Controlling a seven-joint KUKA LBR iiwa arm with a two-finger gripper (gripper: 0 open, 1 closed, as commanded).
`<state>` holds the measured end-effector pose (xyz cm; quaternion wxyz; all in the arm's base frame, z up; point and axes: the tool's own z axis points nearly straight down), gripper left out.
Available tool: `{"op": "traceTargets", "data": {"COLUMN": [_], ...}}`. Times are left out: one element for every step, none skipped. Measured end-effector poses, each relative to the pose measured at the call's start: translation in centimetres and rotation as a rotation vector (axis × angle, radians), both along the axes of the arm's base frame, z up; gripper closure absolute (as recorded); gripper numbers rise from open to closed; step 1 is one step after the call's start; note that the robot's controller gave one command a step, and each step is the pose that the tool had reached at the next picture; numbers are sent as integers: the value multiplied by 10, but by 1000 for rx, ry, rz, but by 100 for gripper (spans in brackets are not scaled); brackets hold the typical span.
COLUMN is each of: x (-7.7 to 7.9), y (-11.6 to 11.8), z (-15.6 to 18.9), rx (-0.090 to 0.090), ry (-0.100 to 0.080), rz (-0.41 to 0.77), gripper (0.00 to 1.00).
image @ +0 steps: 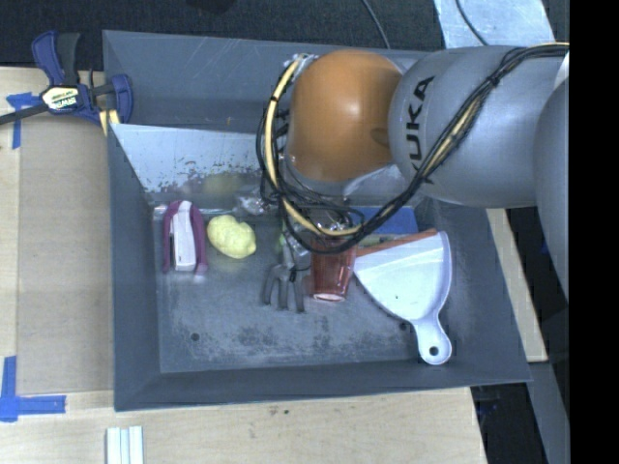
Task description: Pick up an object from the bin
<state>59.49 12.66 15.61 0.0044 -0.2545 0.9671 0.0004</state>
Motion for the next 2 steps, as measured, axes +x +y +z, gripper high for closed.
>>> {"op": "traceTargets", "data": {"x": [10, 21], "y": [-28, -49], "z": [-57, -85], "rx": [-2, -3], "ry": [3, -8], "rz": [444, 496], "gripper": [0, 0]}}
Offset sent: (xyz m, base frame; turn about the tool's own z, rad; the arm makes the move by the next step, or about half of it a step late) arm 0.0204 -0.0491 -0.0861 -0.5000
